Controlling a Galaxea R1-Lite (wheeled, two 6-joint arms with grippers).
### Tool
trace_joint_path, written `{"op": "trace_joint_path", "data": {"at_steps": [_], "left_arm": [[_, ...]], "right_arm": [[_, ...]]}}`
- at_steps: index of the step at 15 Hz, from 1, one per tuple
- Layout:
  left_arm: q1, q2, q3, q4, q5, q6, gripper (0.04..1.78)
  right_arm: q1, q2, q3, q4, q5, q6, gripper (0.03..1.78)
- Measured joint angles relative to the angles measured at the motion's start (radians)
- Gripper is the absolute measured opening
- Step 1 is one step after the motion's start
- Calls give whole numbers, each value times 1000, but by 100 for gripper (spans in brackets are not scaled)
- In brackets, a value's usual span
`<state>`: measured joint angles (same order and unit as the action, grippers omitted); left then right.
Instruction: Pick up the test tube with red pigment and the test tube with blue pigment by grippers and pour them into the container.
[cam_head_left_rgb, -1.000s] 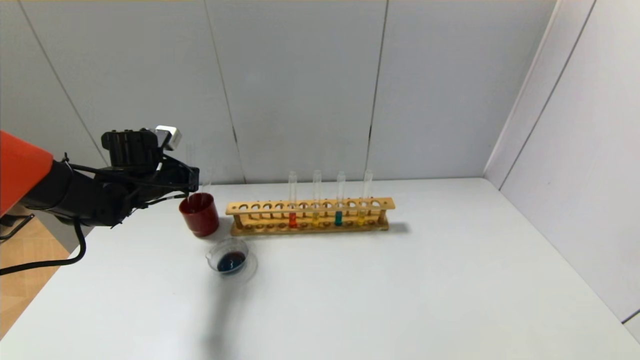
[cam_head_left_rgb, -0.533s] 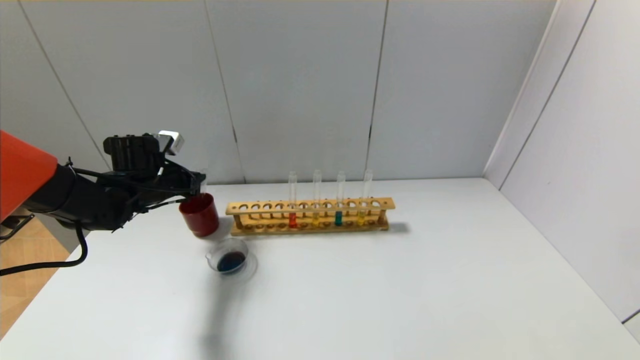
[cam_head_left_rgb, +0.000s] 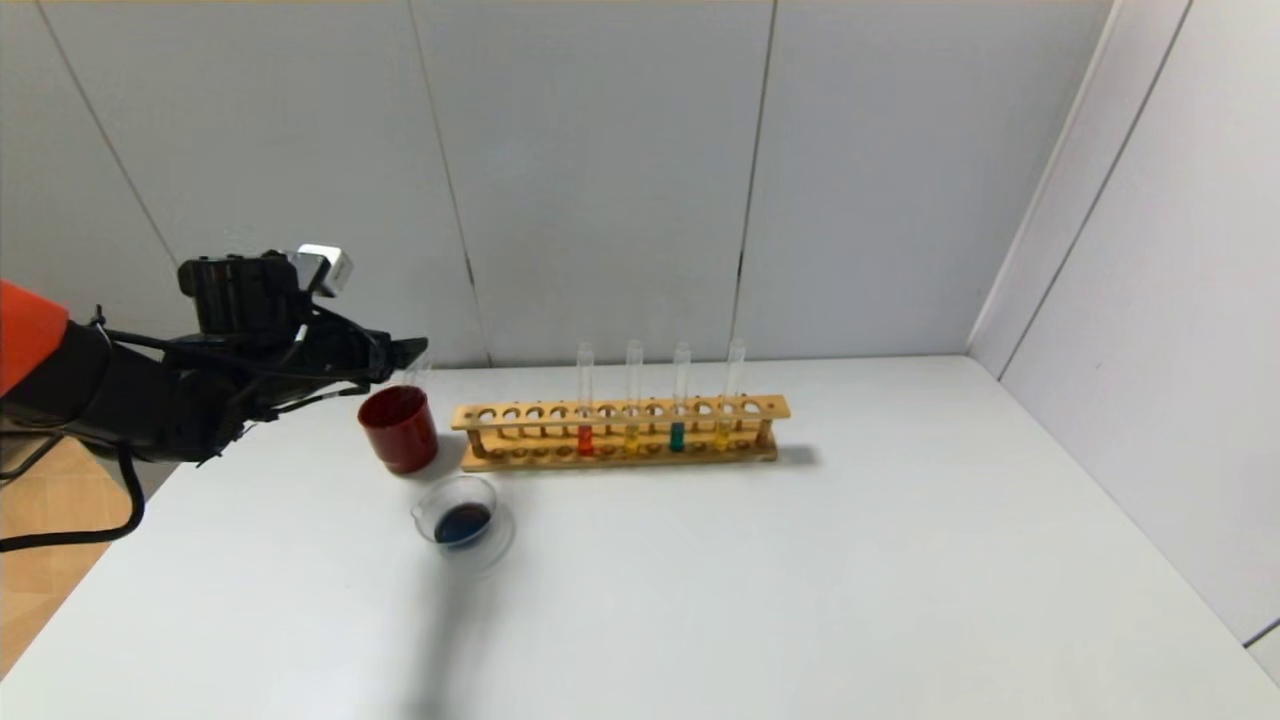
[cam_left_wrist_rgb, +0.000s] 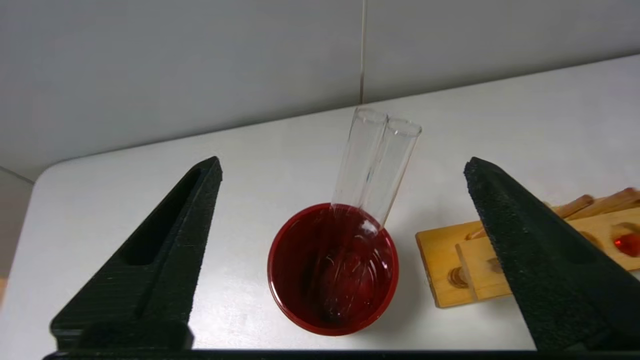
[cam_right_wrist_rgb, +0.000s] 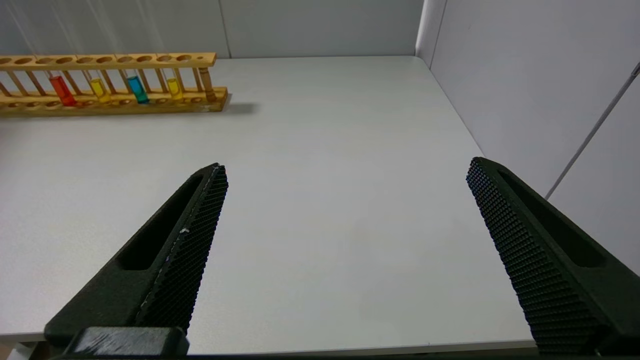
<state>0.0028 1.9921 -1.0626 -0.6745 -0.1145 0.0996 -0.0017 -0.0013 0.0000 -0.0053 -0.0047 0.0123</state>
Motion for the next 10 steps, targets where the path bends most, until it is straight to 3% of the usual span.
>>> {"op": "trace_joint_path", "data": {"at_steps": [10], "left_arm": [[8, -500, 187, 97, 19, -8, 175]], "right_arm": [[0, 0, 0, 0, 0, 0, 175]]}}
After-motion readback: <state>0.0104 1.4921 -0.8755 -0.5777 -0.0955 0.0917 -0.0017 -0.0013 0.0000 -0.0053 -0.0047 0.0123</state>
